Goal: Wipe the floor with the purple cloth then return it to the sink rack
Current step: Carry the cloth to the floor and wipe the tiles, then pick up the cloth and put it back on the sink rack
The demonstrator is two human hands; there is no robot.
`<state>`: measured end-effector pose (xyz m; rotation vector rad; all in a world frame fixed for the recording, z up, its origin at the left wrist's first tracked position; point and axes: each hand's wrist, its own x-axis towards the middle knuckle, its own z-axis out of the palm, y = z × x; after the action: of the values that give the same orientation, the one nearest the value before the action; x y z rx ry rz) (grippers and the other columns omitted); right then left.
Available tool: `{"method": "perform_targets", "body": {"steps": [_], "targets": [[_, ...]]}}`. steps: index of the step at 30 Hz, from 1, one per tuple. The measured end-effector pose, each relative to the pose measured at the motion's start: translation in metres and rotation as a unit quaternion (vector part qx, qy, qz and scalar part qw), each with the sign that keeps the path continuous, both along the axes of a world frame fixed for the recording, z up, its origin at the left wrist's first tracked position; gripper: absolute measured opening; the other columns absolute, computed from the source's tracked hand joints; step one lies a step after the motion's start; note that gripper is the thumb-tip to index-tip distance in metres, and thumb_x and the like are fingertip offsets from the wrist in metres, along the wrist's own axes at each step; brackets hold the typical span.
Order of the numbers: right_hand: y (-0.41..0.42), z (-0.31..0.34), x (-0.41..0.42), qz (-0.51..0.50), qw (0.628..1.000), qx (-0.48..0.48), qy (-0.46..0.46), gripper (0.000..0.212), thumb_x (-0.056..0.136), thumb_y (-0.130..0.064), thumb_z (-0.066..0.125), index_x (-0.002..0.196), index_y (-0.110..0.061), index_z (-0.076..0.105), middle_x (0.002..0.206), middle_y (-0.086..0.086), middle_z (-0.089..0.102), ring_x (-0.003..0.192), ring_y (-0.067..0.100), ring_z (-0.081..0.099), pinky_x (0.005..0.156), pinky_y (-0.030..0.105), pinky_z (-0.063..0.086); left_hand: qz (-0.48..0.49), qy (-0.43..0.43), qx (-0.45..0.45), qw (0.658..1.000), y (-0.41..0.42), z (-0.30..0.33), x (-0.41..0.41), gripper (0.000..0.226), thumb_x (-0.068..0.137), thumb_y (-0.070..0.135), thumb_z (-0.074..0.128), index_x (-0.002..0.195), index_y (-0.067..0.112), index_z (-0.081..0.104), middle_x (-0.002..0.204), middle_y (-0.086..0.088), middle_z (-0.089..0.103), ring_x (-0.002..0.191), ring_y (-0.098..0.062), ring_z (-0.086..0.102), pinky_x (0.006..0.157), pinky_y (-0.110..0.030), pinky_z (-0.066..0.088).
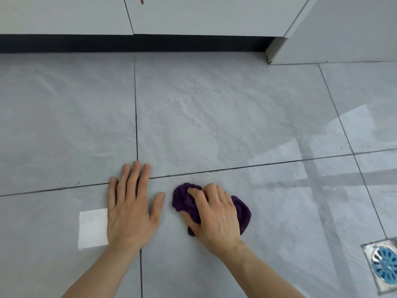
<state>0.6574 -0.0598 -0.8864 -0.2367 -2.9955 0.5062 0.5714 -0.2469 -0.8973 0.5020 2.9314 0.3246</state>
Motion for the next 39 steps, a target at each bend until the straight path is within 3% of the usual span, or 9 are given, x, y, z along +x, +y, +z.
{"method": "perform_targets", "body": {"steps": [5,10,17,21,25,29,33,37,39], "targets": [[0.006,0.022,0.021,-0.024,0.997,-0.075,-0.001,0.077,0.088,-0.075,0.052,0.144,-0.023,0.046,0.128,-0.006,0.054,0.121,0.021,0.05,0.101,0.038,0.038,-0.035,-0.033,0.122,0.991,0.009,0.024,0.0,0.071,0.099,0.062,0.035,0.16,0.026,0.03,0.166,0.004,0.032,0.157,-0.018,0.025,0.13,-0.036,0.006],[0.025,0.032,0.038,0.008,0.998,-0.069,0.0,0.056,0.092,-0.043,0.066,0.143,-0.027,0.052,0.139,-0.004,0.056,0.131,0.021,0.051,0.103,0.04,0.046,-0.171,-0.082,0.131,0.973,0.04,0.048,0.026,0.066,0.087,0.065,0.059,0.148,0.044,0.045,0.146,0.02,0.048,0.132,-0.008,0.049,0.111,-0.022,0.036],[0.035,0.024,0.055,0.058,0.992,-0.106,-0.043,0.064,0.099,-0.026,0.063,0.157,-0.023,0.035,0.165,-0.001,0.033,0.155,0.015,0.022,0.124,0.039,0.029,-0.207,-0.096,0.043,0.973,0.054,0.062,0.041,0.08,0.078,0.045,0.08,0.15,0.026,0.051,0.149,0.01,0.057,0.135,-0.014,0.058,0.097,-0.028,0.058],[0.039,0.031,0.05,0.054,0.991,-0.115,-0.045,0.063,0.093,-0.023,0.071,0.151,-0.022,0.046,0.158,0.003,0.045,0.145,0.018,0.043,0.103,0.033,0.053,-0.2,-0.11,0.019,0.973,0.064,0.066,0.041,0.082,0.074,0.039,0.087,0.146,0.017,0.056,0.148,0.005,0.059,0.135,-0.017,0.059,0.1,-0.029,0.056],[0.035,0.042,0.042,0.023,0.99,-0.123,-0.057,0.05,0.086,-0.016,0.071,0.134,-0.024,0.058,0.133,-0.006,0.055,0.102,0.012,0.059,0.067,0.027,0.057,-0.188,-0.111,0.0,0.976,0.078,0.072,0.043,0.069,0.065,0.022,0.09,0.129,0.019,0.067,0.127,0.006,0.071,0.12,-0.018,0.067,0.092,-0.028,0.057],[0.028,0.042,0.045,0.013,0.991,-0.119,-0.057,0.042,0.078,-0.005,0.072,0.118,-0.018,0.067,0.108,-0.005,0.067,0.084,0.019,0.063,0.061,0.036,0.055,-0.156,-0.145,0.021,0.977,0.09,0.067,0.052,0.045,0.079,0.007,0.063,0.118,0.025,0.049,0.113,0.01,0.064,0.114,-0.016,0.057,0.082,-0.024,0.043],[0.032,0.045,0.054,0.025,0.993,-0.084,-0.079,0.045,0.062,0.003,0.073,0.102,-0.016,0.07,0.079,-0.002,0.064,0.065,0.022,0.057,0.047,0.035,0.049,-0.152,-0.166,0.03,0.974,0.09,0.066,0.062,0.04,0.081,0.009,0.062,0.114,0.024,0.044,0.104,0.005,0.064,0.104,-0.02,0.061,0.076,-0.028,0.045],[0.04,0.053,0.069,0.062,0.985,-0.098,-0.129,0.029,0.064,-0.005,0.068,0.091,-0.014,0.064,0.075,0.0,0.062,0.065,0.025,0.055,0.05,0.036,0.046,-0.128,-0.241,0.056,0.96,0.081,0.068,0.076,0.048,0.076,0.023,0.07,0.102,0.03,0.03,0.082,0.01,0.05,0.078,-0.021,0.054,0.065,-0.029,0.037],[0.046,0.059,0.077,0.084,0.978,-0.106,-0.16,0.021,0.075,-0.016,0.063,0.096,-0.015,0.063,0.082,0.002,0.064,0.069,0.026,0.056,0.057,0.036,0.04,-0.115,-0.309,0.068,0.942,0.074,0.072,0.08,0.053,0.071,0.026,0.073,0.099,0.033,0.028,0.079,0.01,0.058,0.073,-0.02,0.055,0.062,-0.033,0.043]]}}
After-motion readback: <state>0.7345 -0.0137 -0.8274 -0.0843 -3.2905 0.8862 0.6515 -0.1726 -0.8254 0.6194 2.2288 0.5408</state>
